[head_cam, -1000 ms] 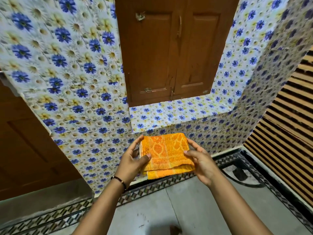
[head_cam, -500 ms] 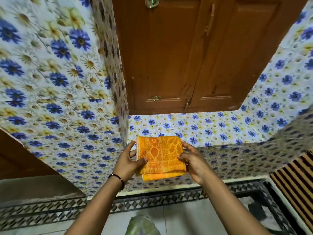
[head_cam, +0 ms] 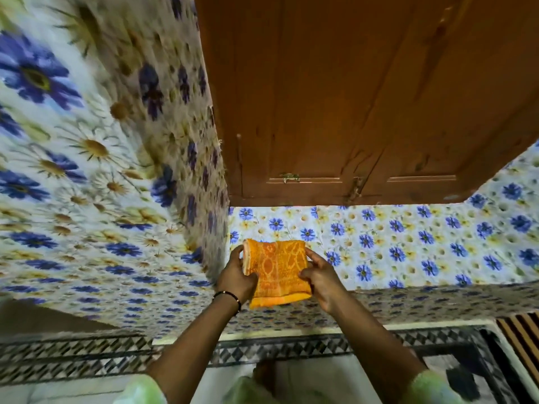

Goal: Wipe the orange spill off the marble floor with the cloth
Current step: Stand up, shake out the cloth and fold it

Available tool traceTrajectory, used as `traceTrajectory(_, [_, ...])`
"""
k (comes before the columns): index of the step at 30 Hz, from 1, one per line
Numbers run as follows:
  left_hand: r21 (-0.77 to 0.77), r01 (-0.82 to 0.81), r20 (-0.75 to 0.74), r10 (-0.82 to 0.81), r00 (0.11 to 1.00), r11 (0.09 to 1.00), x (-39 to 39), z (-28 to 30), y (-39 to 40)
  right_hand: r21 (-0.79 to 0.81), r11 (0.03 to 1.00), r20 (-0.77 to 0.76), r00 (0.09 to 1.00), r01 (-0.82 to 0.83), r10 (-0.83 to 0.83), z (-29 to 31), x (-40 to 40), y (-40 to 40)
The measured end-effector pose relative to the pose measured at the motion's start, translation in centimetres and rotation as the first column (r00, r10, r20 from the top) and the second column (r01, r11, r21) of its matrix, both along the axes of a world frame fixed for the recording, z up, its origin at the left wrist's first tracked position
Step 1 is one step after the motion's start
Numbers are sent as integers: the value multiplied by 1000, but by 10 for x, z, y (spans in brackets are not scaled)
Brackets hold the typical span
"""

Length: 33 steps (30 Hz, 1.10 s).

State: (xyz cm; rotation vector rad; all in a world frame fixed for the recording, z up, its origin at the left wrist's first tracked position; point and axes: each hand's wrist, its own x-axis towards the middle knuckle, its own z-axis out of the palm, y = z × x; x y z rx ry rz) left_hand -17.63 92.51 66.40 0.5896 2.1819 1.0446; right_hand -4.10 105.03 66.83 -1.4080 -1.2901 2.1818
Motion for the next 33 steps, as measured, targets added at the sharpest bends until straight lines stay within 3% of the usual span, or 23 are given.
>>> traceTrajectory(4, [-68,-5,-51,1,999,998,-12,-18,16,35,998,105,993,-61,57,-14,-14,12])
traceTrajectory(7, [-131,-10,-45,5,999,991,-20,-29,26,-8,999,76,996,-43,43,-27,-22,21])
traceTrajectory(12, [-318,66,-97,-102,990,946,-30,-38,32,-7,999,143,988,-53,54,-49,-23,29])
traceTrajectory(15, [-407,115,-138,-185,973,906,-25,-32,30,216,971,299,954,-100,31,-47,-25,27])
traceTrajectory(17, [-391,102,-302,-232,925,915,-18,-32,25,398,905,414,910,-151,-31,-49,-24,26])
traceTrajectory(19, [-380,153,-412,-315,855,912,-9,-36,20,394,898,415,910,-198,18,-52,-25,26])
traceTrajectory(22, [-447,248,-368,-429,825,860,-4,-46,18,358,864,476,865,-354,158,-55,-25,28])
traceTrajectory(26, [-466,308,-330,-486,809,829,-7,-51,16,381,855,467,871,-352,150,-54,-24,29])
traceTrajectory(30, [-376,294,-319,-421,849,879,-1,-41,6,499,791,473,876,-355,95,-41,-13,17])
traceTrajectory(33, [-243,251,-355,-326,876,937,8,-27,-7,525,799,383,920,-292,84,-32,-1,2])
